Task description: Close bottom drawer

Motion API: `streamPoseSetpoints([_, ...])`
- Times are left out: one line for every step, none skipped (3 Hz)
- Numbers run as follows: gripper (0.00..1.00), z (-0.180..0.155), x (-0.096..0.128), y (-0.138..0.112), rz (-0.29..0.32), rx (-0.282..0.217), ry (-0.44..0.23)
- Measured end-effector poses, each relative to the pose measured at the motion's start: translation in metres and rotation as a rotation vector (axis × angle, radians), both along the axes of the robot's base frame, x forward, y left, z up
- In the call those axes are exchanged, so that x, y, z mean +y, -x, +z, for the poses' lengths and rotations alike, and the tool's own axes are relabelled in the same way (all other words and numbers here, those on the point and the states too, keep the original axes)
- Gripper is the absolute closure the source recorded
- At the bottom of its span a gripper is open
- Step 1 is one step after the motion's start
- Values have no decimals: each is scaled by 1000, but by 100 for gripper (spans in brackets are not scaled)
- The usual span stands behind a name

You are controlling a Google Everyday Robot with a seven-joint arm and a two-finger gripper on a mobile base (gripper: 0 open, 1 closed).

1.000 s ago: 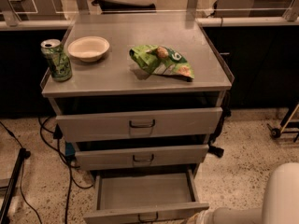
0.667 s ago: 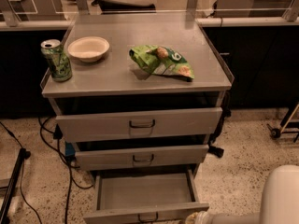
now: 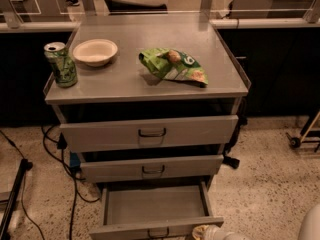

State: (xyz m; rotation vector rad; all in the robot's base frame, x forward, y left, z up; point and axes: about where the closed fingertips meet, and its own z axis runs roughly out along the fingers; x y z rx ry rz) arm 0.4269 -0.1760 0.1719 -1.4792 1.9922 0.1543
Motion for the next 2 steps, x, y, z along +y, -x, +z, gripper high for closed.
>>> streamPoseSetpoints([100, -2, 12, -13, 31, -56, -28])
streamPoseSetpoints([100, -4, 19, -24, 46, -88, -44])
